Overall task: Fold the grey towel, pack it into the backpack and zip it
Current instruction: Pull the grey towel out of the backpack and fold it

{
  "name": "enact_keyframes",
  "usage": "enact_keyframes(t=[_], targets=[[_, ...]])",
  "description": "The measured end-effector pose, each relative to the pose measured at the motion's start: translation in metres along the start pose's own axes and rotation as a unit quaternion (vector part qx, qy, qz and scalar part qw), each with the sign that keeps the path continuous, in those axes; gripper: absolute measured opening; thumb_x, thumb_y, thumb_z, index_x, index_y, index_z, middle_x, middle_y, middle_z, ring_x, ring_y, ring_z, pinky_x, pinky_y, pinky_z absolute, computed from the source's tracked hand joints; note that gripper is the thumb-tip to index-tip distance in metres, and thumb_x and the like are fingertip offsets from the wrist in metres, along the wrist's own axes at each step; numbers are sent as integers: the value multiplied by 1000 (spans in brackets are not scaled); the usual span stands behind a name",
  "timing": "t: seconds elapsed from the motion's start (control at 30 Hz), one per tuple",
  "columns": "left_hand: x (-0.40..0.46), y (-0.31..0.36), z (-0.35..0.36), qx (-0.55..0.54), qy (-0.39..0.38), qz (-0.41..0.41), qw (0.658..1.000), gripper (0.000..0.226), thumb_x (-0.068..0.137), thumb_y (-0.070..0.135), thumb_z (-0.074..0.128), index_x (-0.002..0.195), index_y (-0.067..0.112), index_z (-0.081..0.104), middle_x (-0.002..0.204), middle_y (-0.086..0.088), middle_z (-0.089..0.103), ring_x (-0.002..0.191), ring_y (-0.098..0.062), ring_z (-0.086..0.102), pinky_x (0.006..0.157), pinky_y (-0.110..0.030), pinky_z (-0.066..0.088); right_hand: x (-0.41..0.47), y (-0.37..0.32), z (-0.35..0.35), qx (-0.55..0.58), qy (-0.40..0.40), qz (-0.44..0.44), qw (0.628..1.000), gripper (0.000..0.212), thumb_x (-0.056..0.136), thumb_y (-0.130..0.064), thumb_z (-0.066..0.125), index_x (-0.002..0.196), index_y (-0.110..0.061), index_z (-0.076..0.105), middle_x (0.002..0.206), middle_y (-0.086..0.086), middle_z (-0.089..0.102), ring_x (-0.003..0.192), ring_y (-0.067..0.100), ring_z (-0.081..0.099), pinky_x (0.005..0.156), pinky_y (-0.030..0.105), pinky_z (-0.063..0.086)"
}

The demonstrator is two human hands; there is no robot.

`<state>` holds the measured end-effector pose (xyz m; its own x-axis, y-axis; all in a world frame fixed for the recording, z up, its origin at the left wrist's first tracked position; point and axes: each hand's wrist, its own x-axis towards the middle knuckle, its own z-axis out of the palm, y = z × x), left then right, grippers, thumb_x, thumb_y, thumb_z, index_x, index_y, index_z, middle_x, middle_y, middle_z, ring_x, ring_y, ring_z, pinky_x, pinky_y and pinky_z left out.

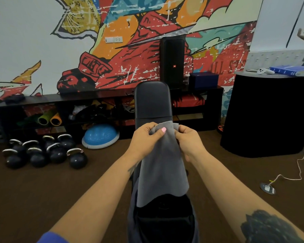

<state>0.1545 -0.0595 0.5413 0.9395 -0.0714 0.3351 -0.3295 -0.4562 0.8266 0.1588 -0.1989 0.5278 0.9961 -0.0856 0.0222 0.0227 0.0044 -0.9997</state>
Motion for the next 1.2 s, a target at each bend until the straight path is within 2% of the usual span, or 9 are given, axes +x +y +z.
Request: enact_keyframes(t=[0.3, 0.47, 0.57, 0.73, 0.8, 0.87, 1.0, 1.1, 1.2], targets=[[6, -6, 5, 18, 11, 12, 1000, 9, 83, 42, 64, 76, 37, 62, 74, 13, 64, 80, -8, 61, 72, -27, 53, 0, -7, -5, -76, -55, -27, 995, 28, 96, -25, 51, 117, -14, 67, 113, 11, 69, 110, 26, 62, 97, 45, 52], [6, -4, 5, 48, 34, 22, 998, 17, 82, 45, 63, 69, 36, 57, 67, 12, 60, 71, -7, 58, 65, -26, 50, -8, -10, -10, -67, -95, -60, 991, 30, 92, -36, 55, 105, -14, 71, 108, 4, 71, 107, 15, 61, 91, 29, 50], [6, -1, 5, 53, 23, 26, 998, 15, 83, 41, 64, 72, 35, 56, 69, 13, 59, 71, -6, 58, 63, -22, 47, -5, -11, -11, -98, -65, -95, 988, 20, 91, -26, 61, 103, -13, 71, 101, 5, 72, 102, 15, 64, 80, 20, 50], [0, -11, -1, 112, -73, 6, 991, 29, 77, 42, 71, 68, 19, 55, 62, 7, 54, 58, -7, 50, 50, -13, 38, 13, -23, -20, -55, -6, -84, 995, 14, 92, -21, 59, 93, -17, 72, 100, 9, 73, 106, 26, 65, 97, 43, 51], [-3, -20, -4, 161, -123, -11, 979, 30, 75, 46, 71, 75, 18, 61, 71, 2, 63, 69, -13, 59, 60, -23, 47, 18, -30, -28, -69, 7, -105, 992, 16, 92, -21, 59, 81, -22, 70, 91, 5, 72, 100, 25, 66, 95, 43, 52], [-6, -27, -7, 205, -157, -29, 966, 25, 75, 48, 69, 81, 26, 62, 78, 5, 65, 76, -13, 63, 67, -29, 53, 20, -38, -37, -79, 24, -123, 989, 17, 94, -21, 56, 82, -23, 68, 84, 1, 68, 93, 20, 63, 89, 36, 51], [-8, -32, -14, 287, -191, -20, 938, 29, 78, 51, 65, 95, 27, 67, 77, 7, 63, 69, -7, 58, 58, -22, 42, 27, -46, -53, -101, 61, -125, 985, 21, 96, -22, 53, 105, -12, 69, 94, 0, 67, 102, 17, 58, 92, 32, 47], [-9, -27, -20, 347, -205, 15, 915, 24, 79, 52, 63, 75, 29, 57, 66, 7, 56, 62, -9, 53, 54, -21, 36, 32, -47, -63, -122, 83, -123, 981, 22, 97, -23, 52, 108, -16, 69, 102, -1, 66, 108, 17, 55, 92, 31, 42], [-12, -14, -19, 415, -210, 123, 877, 20, 85, 38, 58, 75, 30, 43, 74, 7, 56, 75, -17, 58, 61, -29, 42, 35, -44, -70, -134, 93, -119, 979, 21, 97, -24, 50, 106, -18, 69, 100, -5, 63, 106, 14, 51, 89, 29, 38]])
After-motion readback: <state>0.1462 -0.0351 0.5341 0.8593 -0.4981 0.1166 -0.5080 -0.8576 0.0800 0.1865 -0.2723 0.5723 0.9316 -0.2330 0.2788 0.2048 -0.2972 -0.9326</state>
